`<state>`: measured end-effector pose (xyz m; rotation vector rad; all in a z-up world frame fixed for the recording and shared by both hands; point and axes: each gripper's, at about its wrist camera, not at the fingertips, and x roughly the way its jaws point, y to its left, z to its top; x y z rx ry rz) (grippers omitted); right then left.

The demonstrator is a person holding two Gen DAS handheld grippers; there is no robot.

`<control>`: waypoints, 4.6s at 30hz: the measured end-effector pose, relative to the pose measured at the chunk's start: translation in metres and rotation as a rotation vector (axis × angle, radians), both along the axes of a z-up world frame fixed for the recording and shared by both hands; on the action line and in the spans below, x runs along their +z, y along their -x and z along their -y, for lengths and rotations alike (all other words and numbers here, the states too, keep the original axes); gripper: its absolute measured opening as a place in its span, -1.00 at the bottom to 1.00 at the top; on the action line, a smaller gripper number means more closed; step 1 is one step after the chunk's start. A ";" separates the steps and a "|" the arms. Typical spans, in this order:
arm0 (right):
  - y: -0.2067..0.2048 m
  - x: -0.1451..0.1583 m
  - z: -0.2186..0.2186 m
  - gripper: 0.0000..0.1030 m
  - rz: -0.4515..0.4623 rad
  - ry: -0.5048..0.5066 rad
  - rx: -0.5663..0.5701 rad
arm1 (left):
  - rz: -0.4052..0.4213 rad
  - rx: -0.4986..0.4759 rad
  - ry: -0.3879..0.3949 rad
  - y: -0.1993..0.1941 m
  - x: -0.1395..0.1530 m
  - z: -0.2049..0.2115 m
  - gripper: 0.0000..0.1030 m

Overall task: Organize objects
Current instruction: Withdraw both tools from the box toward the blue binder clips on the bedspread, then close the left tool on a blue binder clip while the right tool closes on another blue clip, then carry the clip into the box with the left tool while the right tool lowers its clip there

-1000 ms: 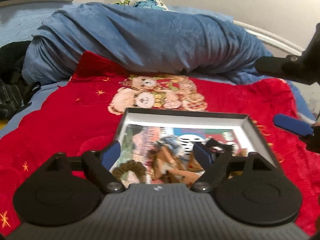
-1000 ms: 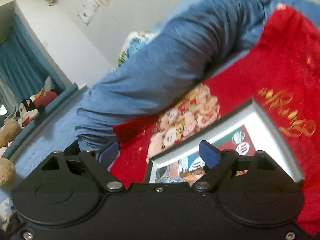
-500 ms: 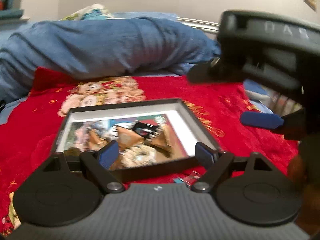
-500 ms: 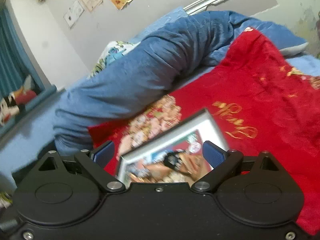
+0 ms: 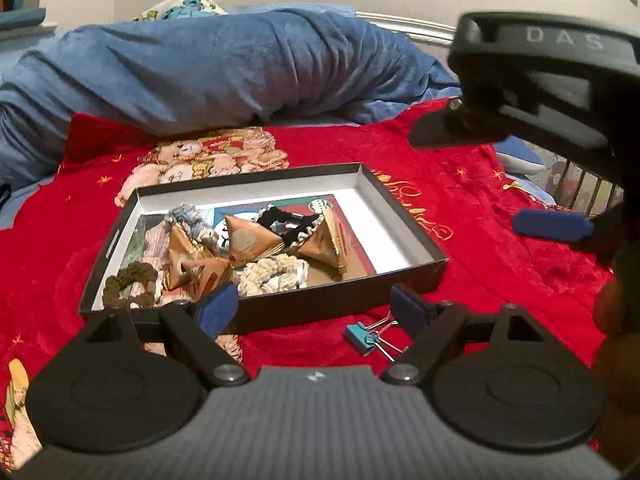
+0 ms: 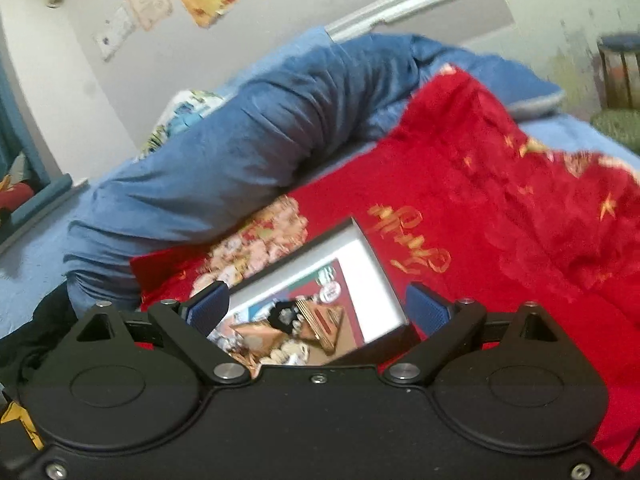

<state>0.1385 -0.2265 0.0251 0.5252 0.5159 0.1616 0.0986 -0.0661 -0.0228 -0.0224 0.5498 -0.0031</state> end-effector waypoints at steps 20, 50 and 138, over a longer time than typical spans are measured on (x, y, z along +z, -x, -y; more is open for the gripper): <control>-0.017 -0.014 -0.011 0.85 -0.063 0.063 -0.003 | -0.049 -0.007 -0.007 -0.009 -0.018 0.001 0.74; -0.032 -0.041 0.039 0.70 -0.276 0.042 -0.130 | -0.155 -0.085 -0.052 -0.010 -0.054 0.065 -0.41; -0.072 -0.046 -0.067 -0.12 -0.025 0.147 0.072 | 0.083 0.268 -0.140 -0.030 -0.016 -0.067 -0.59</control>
